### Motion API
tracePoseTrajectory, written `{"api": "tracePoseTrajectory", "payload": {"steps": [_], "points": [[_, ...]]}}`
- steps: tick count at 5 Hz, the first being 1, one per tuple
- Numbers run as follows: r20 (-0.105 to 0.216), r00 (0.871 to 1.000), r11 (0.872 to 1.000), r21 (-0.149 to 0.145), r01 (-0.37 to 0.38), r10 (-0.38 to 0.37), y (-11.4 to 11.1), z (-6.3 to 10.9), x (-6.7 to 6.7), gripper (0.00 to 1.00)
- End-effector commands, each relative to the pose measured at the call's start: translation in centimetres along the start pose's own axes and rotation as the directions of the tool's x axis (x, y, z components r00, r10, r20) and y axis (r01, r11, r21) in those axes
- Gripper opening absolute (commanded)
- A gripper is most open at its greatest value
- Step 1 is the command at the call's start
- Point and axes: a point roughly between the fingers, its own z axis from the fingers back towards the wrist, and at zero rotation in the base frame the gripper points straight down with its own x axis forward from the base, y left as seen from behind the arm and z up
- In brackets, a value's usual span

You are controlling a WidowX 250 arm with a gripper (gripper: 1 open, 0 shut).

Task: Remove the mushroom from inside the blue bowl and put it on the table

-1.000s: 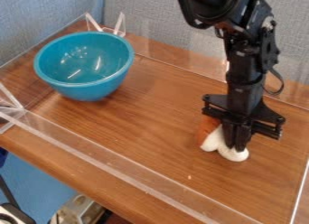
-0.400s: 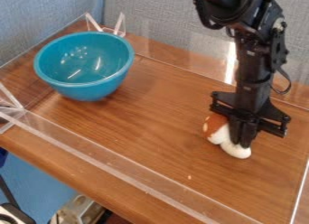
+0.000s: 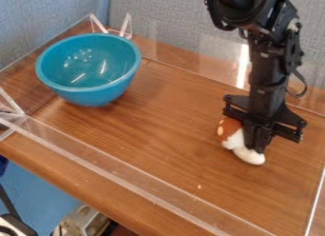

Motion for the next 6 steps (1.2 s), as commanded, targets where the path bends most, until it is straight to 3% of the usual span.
{"api": "tracePoseTrajectory", "payload": {"steps": [1,2,5,6], "points": [[0.003,0.999,0.999,0.019,0.048,-0.048,2.3,-0.3,0.5,0.0],[-0.006,0.994,0.994,0.022,0.109,-0.109,2.9,-0.2,0.6,0.0],[-0.025,0.993,0.993,0.038,0.116,-0.115,1.4,2.2,-0.6,0.0],[-0.034,0.993,0.992,0.04,0.119,-0.117,0.7,1.8,-0.2,1.0]]}}
